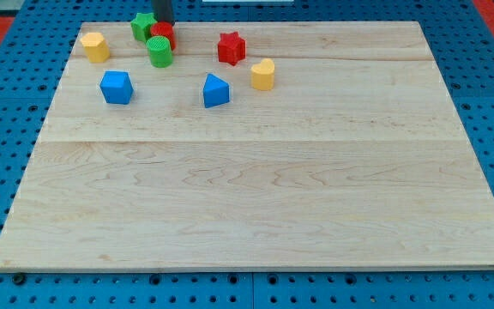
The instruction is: Separate the red star from the group of blocks
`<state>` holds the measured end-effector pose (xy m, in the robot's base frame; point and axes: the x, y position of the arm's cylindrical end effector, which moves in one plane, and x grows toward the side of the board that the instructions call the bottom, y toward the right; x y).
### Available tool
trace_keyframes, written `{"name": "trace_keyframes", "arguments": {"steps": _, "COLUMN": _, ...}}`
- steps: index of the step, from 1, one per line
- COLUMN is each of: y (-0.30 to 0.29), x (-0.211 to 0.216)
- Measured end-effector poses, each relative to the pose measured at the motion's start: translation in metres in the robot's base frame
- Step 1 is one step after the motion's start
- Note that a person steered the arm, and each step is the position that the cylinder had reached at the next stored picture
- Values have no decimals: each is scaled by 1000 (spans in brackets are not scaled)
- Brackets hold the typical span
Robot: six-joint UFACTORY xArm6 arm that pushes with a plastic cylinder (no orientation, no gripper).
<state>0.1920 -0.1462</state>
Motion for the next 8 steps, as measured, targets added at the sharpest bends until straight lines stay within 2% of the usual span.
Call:
{"name": "trace_keyframes", "arguments": {"steps": 2, "y": -31, "x": 5}}
{"name": "trace_keyframes", "arguments": {"steps": 5, "y": 181, "x": 20}}
{"name": "trace_keyframes", "arguments": {"steps": 6, "y": 237, "x": 80}}
{"name": "trace_keyframes", "arguments": {"steps": 7, "y": 197, "x": 76}}
{"name": "trace_keyframes", "arguments": {"steps": 8, "y": 211, "x": 60}}
